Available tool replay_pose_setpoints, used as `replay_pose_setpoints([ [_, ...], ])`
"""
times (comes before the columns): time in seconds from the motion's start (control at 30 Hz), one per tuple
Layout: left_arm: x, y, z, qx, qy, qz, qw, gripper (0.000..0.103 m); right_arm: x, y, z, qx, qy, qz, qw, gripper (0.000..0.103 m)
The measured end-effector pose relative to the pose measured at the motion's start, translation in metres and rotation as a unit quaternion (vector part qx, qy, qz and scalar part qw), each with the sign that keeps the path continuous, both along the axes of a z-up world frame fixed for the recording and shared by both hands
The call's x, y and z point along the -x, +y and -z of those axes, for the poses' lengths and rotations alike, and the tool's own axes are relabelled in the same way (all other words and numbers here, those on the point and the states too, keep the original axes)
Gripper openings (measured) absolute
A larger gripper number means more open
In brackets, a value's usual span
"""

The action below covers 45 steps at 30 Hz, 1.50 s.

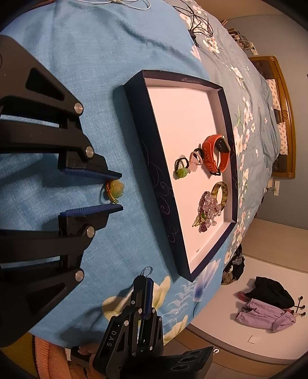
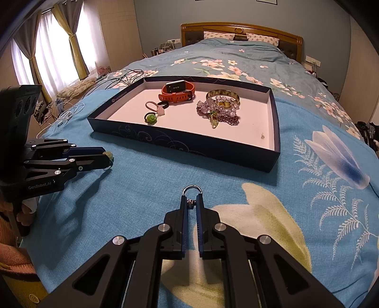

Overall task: Organize jewelry
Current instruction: 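Grasp the silver ring with the right tool while the left tool grasps the green-stone ring, then carry the silver ring with the right tool while the left tool carries the green-stone ring to the box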

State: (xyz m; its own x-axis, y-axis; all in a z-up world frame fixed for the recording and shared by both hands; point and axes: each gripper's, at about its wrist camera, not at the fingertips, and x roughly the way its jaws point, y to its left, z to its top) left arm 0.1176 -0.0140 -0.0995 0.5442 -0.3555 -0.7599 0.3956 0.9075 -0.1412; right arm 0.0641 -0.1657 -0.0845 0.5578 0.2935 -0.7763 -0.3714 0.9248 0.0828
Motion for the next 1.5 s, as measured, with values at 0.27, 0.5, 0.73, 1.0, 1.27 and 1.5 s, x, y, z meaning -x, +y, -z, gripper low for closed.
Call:
replay_pose_setpoints([
  [0.27,0.0,0.0,-0.001,0.0,-0.005,-0.001,1.0,0.018,0.005,-0.003,-0.006,-0.011,-0.015,-0.001,1.0,0.006],
  [0.5,0.003,0.0,-0.002,-0.001,-0.009,0.0,1.0,0.016,0.007,-0.002,-0.01,-0.02,-0.023,-0.007,1.0,0.006],
  [0.73,-0.001,0.002,0.003,0.004,0.007,-0.004,1.0,0.02,0.008,-0.004,-0.012,-0.025,-0.026,-0.006,0.999,0.006],
  [1.0,0.0,0.001,0.003,0.002,0.004,-0.002,1.0,0.017,0.009,-0.004,-0.013,-0.03,-0.029,-0.007,0.999,0.006],
  [1.27,0.005,0.0,-0.001,0.004,-0.01,-0.002,0.9999,0.017,0.01,-0.004,-0.017,-0.036,-0.039,-0.009,0.999,0.006],
  [1.5,0.011,0.0,-0.007,0.011,-0.018,0.001,0.9998,0.017,0.011,-0.004,-0.021,-0.04,-0.048,-0.01,0.998,0.006],
])
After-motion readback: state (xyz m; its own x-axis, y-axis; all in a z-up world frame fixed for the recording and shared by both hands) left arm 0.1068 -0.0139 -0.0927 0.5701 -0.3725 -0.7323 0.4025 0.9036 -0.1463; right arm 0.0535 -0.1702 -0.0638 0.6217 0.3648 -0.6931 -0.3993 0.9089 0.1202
